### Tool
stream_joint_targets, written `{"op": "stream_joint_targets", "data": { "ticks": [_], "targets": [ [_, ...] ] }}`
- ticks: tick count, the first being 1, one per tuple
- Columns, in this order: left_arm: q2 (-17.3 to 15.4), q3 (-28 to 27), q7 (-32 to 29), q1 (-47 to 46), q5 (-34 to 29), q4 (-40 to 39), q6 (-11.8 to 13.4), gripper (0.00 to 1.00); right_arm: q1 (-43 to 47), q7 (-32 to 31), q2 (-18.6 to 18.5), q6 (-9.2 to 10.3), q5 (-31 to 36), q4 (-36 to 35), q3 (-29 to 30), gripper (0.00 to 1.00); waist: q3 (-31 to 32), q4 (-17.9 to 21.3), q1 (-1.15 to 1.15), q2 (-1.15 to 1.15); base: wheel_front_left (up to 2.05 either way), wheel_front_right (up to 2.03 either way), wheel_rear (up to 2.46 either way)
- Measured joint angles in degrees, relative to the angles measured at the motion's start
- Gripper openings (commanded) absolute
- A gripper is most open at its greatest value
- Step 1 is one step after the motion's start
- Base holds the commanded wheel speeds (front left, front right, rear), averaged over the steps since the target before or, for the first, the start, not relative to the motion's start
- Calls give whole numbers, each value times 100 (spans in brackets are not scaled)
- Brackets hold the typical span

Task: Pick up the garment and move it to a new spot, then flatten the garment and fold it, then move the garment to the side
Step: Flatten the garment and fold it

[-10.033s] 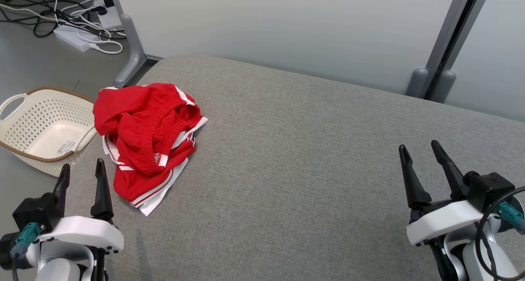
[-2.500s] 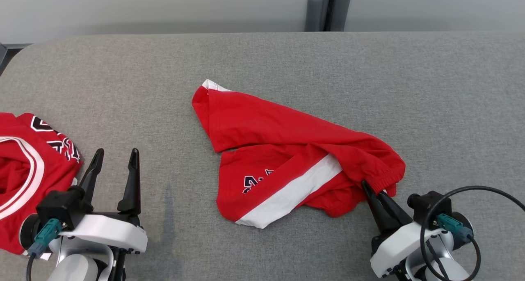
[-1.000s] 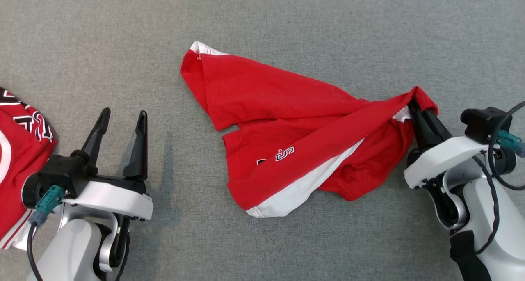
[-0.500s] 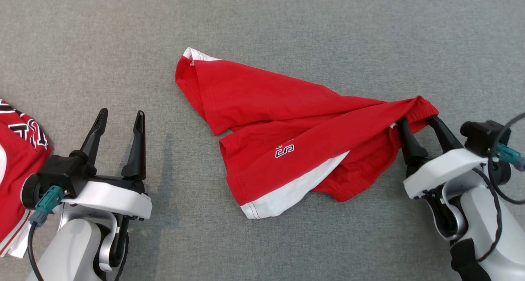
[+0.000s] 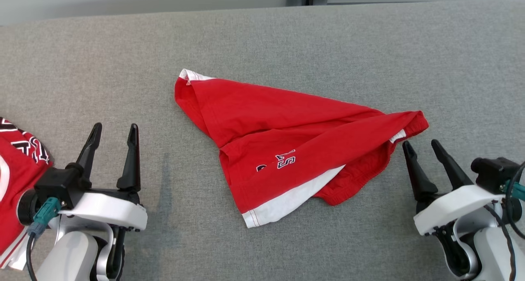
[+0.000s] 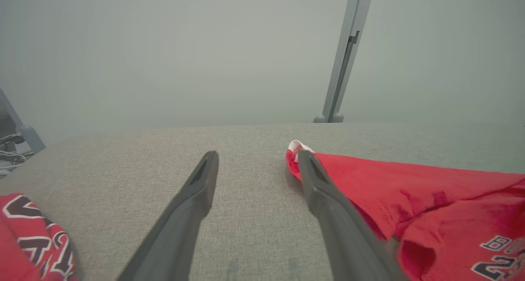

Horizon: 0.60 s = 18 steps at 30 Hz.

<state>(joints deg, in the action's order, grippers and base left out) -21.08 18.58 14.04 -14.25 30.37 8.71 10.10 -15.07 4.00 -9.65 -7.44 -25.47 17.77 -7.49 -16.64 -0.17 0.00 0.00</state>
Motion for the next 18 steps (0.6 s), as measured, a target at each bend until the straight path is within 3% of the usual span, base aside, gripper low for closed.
{"op": "stream_joint_targets", "data": {
  "ticks": [18],
  "targets": [
    [-100,-37,-96,593,90,-231,258,100,547,-308,225,0,812,-1747,611,100,754,99,0,0,0,0,0]
  ]
}}
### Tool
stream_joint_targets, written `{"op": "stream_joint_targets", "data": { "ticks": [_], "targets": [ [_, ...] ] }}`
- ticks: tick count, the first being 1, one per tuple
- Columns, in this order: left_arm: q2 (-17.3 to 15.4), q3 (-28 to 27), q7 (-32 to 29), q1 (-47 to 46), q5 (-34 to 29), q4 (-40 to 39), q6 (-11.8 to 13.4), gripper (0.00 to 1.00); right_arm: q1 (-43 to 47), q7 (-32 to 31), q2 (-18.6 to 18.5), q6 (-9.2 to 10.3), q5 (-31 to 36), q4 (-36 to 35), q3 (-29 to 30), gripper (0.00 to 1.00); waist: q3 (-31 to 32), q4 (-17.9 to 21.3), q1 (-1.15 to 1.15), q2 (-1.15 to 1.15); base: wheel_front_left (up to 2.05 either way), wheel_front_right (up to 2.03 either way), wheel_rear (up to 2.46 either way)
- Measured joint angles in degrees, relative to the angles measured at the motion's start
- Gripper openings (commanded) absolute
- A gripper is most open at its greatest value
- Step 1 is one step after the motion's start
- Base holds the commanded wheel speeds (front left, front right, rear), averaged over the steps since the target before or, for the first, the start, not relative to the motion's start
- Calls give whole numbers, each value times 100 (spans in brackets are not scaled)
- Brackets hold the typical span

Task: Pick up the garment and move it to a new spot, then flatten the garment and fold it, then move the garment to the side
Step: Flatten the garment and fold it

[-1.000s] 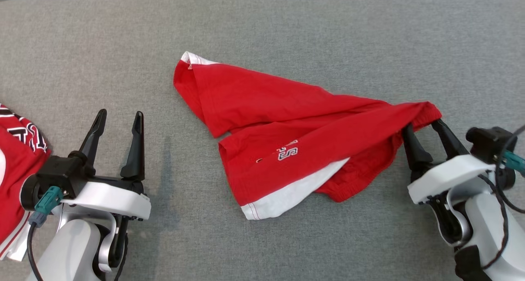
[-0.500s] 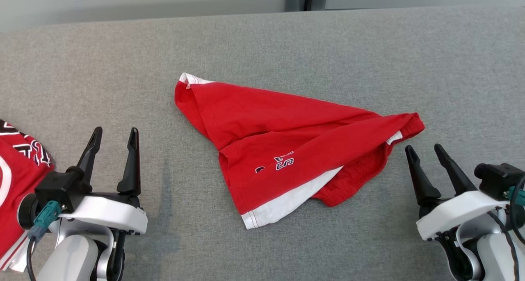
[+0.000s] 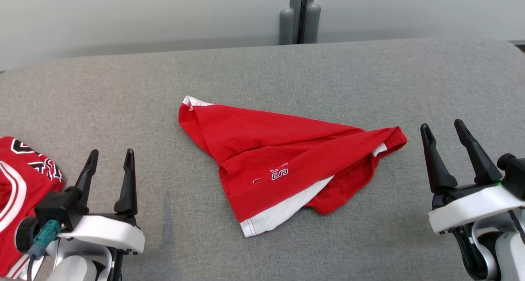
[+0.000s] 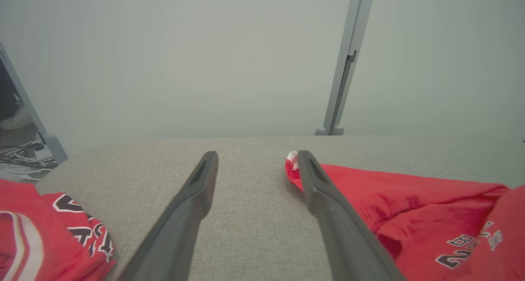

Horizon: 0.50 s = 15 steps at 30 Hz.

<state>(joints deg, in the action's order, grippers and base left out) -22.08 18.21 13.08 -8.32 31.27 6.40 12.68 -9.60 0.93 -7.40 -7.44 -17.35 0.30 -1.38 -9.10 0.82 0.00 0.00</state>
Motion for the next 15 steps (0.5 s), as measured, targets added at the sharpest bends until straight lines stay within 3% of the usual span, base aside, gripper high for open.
{"op": "stream_joint_targets", "data": {
  "ticks": [15],
  "targets": [
    [-4,88,-96,315,59,-205,99,100,309,-244,101,0,78,-361,68,100,134,-66,0,0,0,0,0]
  ]
}}
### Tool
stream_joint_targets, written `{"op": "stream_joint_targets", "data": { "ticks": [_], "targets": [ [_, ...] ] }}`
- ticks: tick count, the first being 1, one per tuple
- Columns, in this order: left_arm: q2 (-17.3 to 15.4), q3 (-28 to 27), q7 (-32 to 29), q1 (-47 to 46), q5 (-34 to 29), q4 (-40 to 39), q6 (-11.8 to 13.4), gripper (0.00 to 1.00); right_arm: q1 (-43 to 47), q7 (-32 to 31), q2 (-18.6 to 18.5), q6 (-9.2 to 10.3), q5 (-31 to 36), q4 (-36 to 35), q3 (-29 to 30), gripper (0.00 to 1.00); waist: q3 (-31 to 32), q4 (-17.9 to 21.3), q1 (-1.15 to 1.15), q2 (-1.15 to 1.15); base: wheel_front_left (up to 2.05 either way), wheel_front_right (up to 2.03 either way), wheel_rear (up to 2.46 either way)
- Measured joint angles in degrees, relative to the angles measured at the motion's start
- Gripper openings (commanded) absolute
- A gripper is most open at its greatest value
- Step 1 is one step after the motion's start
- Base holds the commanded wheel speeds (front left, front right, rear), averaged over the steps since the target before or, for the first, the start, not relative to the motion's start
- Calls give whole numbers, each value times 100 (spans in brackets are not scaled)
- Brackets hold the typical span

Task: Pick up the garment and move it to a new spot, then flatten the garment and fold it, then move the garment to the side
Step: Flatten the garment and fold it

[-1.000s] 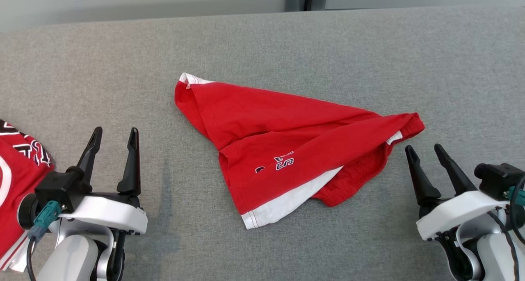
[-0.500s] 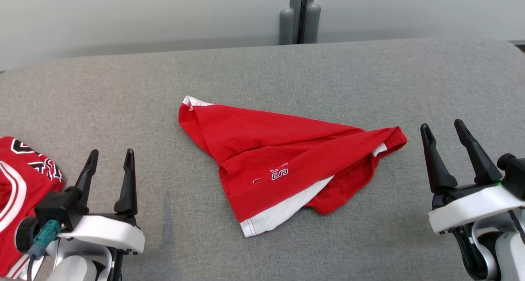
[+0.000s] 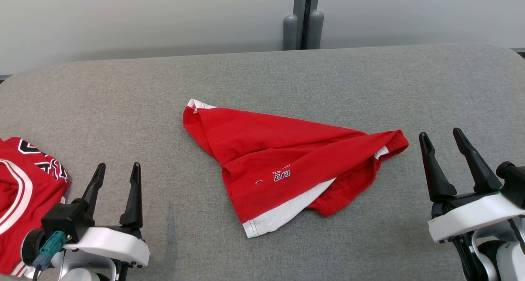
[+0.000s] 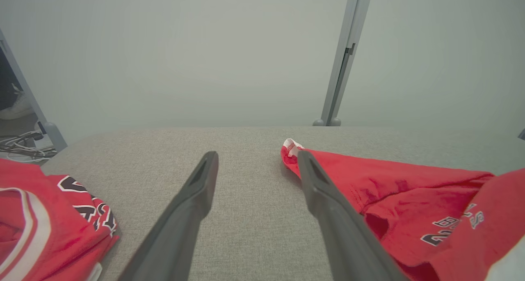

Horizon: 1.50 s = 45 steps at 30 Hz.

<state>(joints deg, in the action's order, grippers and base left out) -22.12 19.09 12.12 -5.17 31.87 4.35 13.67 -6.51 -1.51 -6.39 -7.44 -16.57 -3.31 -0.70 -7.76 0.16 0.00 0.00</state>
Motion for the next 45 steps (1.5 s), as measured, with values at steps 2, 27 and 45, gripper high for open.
{"op": "stream_joint_targets", "data": {
  "ticks": [2,27,45],
  "targets": [
    [-9,8,-2,0,0,-12,1,100,0,-1,7,0,0,-10,10,100,-9,0,0,0,0,0,0],
    [523,2106,-1479,-1629,-717,-347,-1146,100,-123,-4,127,0,43,-112,-18,100,-604,313,0,0,0,0,0],
    [801,2629,-1766,-2357,-661,1299,-1758,0,-352,264,252,0,-65,130,-103,100,-1019,677,0,0,0,0,0]
  ]
}}
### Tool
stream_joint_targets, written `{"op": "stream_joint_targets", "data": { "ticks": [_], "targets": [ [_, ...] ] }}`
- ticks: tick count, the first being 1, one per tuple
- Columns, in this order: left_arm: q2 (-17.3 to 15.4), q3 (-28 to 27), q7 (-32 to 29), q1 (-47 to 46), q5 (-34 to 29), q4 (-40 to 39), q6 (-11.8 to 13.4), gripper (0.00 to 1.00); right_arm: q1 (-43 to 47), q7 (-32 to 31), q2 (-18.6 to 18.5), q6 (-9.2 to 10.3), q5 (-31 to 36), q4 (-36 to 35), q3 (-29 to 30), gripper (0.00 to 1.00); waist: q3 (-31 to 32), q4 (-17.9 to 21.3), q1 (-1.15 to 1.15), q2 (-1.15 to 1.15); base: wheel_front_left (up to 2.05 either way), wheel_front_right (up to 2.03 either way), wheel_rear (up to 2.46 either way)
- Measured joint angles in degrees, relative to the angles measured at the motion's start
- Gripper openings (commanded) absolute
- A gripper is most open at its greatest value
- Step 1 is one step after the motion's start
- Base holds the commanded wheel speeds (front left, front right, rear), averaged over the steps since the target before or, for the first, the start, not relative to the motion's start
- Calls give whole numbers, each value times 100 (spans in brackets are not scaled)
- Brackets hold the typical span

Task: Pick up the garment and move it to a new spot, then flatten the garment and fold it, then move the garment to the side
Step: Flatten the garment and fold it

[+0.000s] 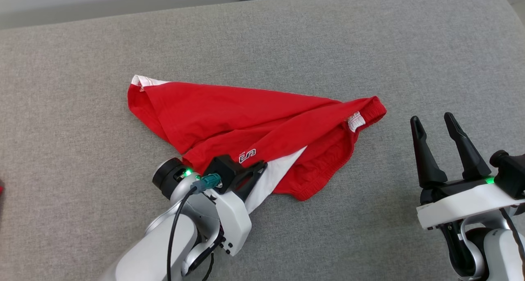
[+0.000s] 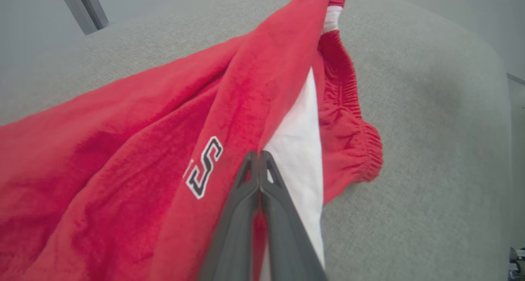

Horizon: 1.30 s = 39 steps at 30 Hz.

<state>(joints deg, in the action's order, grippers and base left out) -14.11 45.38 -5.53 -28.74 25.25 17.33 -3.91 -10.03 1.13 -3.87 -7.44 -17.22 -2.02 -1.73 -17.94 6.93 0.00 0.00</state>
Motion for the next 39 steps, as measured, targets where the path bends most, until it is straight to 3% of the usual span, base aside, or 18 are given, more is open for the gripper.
{"op": "stream_joint_targets", "data": {
  "ticks": [11,19,20,21,22,23,33,39],
  "targets": [
    [-211,-521,193,-397,182,-255,170,0,-35,5,13,0,-2,-8,24,100,-54,-19,0,0,0,0,0],
    [-288,-768,237,-728,397,357,131,0,-109,-2,15,0,-45,42,-31,100,-130,38,0,0,0,0,0],
    [-272,-760,248,-760,425,477,85,3,-111,-2,15,0,-51,49,-33,100,-144,42,0,0,0,0,0],
    [-260,-753,267,-791,432,589,66,40,-114,-2,16,0,-55,59,-38,100,-155,45,0,0,0,0,0],
    [-241,-745,324,-823,432,683,37,89,-119,-1,18,0,-63,66,-41,100,-168,49,0,0,0,0,0],
    [-209,-742,377,-849,431,770,33,100,-124,-1,18,0,-69,71,-41,100,-179,50,0,0,0,0,0],
    [16,-1022,1367,-908,508,1103,189,100,-144,46,18,0,-75,123,-13,100,-148,5,0,0,0,0,0],
    [-23,-1528,1869,-482,727,689,606,100,-129,51,15,0,-34,126,79,100,-15,-90,0,0,0,0,0]
  ]
}}
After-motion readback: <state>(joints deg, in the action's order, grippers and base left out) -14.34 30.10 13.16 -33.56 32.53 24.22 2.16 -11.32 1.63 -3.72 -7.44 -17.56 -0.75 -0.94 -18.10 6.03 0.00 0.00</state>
